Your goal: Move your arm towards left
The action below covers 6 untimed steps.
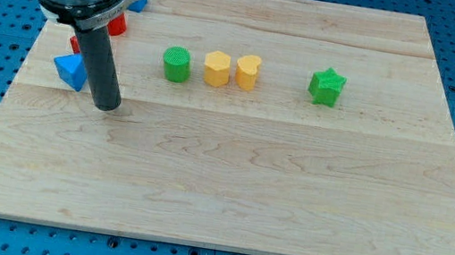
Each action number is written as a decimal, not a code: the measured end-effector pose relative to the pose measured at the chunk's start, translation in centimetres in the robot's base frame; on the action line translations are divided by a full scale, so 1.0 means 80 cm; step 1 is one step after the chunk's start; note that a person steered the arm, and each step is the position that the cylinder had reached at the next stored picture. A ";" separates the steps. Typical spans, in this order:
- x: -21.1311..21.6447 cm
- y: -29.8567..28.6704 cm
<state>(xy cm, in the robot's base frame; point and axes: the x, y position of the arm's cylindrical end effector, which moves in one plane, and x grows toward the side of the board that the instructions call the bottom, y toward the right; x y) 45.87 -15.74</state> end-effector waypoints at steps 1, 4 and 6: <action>0.003 0.007; 0.127 -0.183; 0.107 -0.183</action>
